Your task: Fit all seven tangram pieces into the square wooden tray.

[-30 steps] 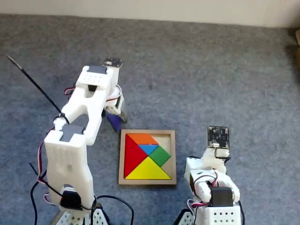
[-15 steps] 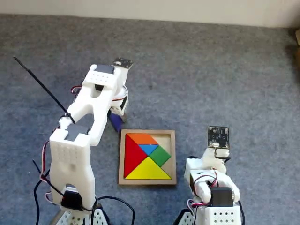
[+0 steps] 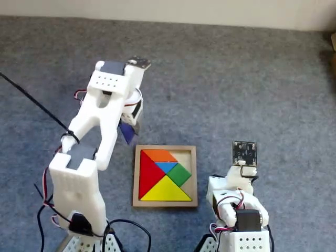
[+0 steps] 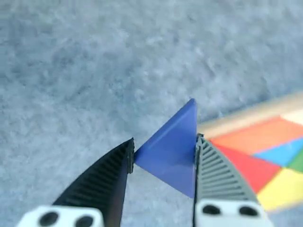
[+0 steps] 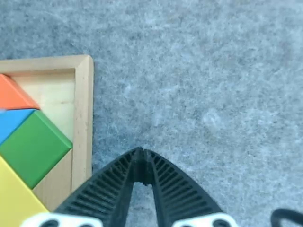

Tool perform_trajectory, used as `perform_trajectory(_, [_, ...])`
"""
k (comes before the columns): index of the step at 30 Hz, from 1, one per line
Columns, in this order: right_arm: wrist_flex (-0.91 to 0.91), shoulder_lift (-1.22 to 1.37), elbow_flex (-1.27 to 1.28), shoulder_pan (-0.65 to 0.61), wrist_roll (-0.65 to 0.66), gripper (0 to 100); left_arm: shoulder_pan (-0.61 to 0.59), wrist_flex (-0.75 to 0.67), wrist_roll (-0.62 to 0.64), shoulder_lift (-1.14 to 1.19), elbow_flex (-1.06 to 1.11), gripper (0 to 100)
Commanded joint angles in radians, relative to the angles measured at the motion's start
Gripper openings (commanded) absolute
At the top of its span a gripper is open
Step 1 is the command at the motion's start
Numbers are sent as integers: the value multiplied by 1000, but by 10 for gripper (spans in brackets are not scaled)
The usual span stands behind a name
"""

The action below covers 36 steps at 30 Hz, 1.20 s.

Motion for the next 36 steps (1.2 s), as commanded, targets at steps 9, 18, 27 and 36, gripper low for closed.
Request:
perform_trajectory(9, [-28,-16,136,19,9,5,194,107,-259,-166,-48,91])
perform_trajectory(18, [-28,-16,136,19,9,5,297,107,-559,-81,-50,91])
perform_trajectory(27, [-28,-16,136,19,9,5,410,98,-644,-54,-58,95])
perform_trajectory(36, [-28,-16,136,19,9,5,441,98,-638,-62,-61,235])
